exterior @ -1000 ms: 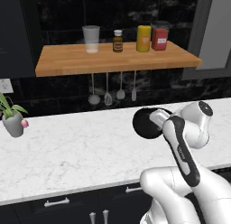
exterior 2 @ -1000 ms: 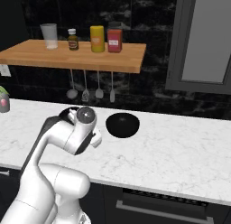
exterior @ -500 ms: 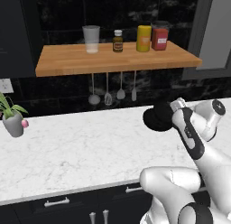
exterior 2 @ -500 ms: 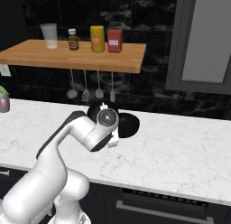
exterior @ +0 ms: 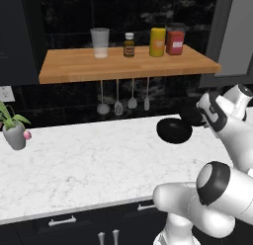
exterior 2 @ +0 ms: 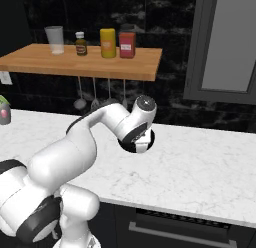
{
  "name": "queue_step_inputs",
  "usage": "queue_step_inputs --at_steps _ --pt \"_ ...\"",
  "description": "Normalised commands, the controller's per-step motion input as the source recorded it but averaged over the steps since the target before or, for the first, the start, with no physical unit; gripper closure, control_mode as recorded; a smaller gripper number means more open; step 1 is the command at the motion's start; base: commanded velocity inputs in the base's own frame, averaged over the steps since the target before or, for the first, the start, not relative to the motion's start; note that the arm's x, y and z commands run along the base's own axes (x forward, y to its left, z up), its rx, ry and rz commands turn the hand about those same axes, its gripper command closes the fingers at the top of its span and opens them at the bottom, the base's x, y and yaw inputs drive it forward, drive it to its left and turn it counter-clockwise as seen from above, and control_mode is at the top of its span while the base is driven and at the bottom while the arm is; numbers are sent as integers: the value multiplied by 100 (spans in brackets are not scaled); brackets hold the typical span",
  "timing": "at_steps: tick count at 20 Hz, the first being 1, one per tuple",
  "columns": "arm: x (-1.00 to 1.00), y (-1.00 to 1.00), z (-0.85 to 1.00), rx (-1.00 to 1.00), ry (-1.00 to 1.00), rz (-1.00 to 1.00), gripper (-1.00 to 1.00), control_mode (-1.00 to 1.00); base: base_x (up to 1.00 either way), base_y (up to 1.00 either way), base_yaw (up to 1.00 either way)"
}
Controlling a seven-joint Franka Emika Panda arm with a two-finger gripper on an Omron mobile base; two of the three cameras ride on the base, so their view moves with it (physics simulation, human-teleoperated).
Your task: Pick up the bowls on the counter and stack them on top of one another in the open cabinet. Place the smaller bowl on top of the larger bowl.
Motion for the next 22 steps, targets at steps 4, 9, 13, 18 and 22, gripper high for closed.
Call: queue_step_inputs --at_steps 4,9,13,18,22 --pt "7 0 -30 0 4 0 100 -100 0 0 0" --pt "48 0 -24 0 10 0 100 -100 0 0 0" --pt "64 0 -22 0 12 0 100 -100 0 0 0" --pt "57 0 -28 0 9 0 100 -100 0 0 0" --pt "46 0 -44 0 4 0 100 -100 0 0 0"
